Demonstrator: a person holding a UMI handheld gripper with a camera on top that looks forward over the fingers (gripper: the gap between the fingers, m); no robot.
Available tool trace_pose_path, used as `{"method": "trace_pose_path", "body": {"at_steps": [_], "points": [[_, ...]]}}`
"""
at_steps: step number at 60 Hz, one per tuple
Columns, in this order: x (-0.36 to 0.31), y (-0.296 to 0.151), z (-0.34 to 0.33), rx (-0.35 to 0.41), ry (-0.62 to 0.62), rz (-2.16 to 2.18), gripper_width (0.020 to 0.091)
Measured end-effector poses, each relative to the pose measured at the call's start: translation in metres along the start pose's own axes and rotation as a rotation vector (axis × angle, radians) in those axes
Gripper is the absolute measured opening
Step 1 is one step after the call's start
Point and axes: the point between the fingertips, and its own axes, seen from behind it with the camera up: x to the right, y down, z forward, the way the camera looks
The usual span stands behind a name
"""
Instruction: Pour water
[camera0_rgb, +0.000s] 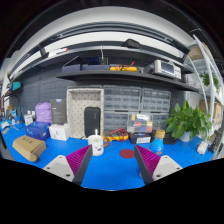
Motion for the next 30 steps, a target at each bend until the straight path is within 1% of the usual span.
{"method": "trace_pose_path", "body": {"at_steps": [4,7,8,12,18,25,30], "points": [[0.011,0.011,-0.004,-0.014,0.024,-0.009,0.0857],[0.026,0.03,-0.003,-0.008,0.027,-0.01,0.0857],[0.022,0.029,-0.001,-0.011,0.035,-0.01,0.0856],[0.051,0.06,-0.006,-0.037,0.059,-0.02,0.0853],[0.083,0.086,-0.009,-0.062,0.1,-0.011,0.0854],[0.122,0.096,0.0,-0.057,0.155,-0.004,0.0857],[0.137,0.093,0.017,-0.042,0.158,0.014,0.0847]]}}
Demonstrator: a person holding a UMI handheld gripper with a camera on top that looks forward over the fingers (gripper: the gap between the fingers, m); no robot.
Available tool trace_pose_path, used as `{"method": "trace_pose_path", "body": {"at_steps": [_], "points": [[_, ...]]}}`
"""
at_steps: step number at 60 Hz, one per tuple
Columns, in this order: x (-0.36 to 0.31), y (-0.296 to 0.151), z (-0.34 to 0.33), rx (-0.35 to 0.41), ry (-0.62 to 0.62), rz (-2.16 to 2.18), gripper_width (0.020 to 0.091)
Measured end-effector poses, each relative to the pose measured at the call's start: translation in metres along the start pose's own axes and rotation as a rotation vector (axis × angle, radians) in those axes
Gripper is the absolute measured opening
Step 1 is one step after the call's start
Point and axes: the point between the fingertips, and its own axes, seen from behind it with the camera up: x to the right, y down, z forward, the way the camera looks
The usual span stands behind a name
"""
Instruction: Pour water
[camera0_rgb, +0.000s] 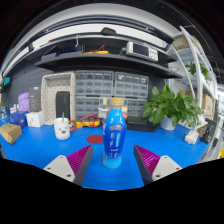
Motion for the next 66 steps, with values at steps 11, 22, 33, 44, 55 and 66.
{"method": "trace_pose_path", "body": {"at_steps": [11,22,33,44,55,66], "points": [[0.004,-0.015,0.047,0.024,-0.058,0.048,0.0846],[0.009,-0.027,0.083,0.057,-0.054,0.015,0.0825],[-0.003,-0.035,0.096,0.106,-0.089,-0.001,0.053],[-0.006,-0.038,0.097,0.136,-0.065,-0.057,0.0375],[-0.008,-0.036,0.098,0.112,-0.047,-0.07,0.0375],[-0.028,-0.043,0.113,0.075,-0.054,-0.268,0.0373]]}}
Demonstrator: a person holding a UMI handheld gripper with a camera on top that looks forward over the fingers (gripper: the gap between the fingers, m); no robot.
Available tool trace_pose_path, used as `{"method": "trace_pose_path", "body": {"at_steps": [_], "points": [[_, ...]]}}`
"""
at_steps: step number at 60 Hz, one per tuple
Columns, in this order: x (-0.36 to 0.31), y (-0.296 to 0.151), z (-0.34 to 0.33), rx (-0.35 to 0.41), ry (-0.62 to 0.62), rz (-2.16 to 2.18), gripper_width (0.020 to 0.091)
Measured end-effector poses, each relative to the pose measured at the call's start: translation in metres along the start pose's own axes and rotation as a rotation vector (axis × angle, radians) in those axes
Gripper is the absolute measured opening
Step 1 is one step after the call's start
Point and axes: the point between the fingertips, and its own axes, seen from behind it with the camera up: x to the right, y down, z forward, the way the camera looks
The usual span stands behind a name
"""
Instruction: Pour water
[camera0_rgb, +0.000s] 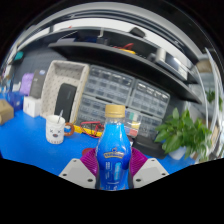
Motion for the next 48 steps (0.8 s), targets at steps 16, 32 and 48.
{"method": "trace_pose_path", "body": {"at_steps": [16,32,48], "points": [[-0.044,-0.052,0.063,0.05,0.018,-0.702,0.0372],[-0.086,-0.075,0.117,0.073,0.025,-1.2,0.0375],[-0.105,-0.096,0.139,0.127,0.085,-1.661,0.0374]]}}
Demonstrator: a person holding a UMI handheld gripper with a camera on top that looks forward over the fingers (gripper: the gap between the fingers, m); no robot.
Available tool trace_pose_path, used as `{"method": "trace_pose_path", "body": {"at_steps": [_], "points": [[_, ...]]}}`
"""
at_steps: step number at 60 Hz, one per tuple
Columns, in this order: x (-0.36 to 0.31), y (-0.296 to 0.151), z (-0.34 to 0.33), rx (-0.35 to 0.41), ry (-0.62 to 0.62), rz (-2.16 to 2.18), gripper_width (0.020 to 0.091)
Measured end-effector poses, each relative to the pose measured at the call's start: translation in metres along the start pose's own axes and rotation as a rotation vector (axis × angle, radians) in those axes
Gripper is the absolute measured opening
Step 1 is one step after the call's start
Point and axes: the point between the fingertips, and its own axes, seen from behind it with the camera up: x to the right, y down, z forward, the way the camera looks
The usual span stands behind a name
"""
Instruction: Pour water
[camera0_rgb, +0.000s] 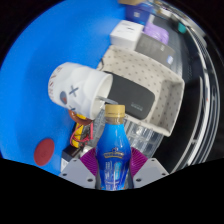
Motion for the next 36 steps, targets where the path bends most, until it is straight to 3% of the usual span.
{"method": "trace_pose_path", "body": {"at_steps": [8,21,36], "points": [[0.014,-0.002,0.006,-0.017,0.059,-0.207,0.0373],[0.008,-0.003,0.01,-0.027,0.045,-0.226,0.0374],[0.01,0.014,0.001,-0.036,0.02,0.116,0.0373]]}}
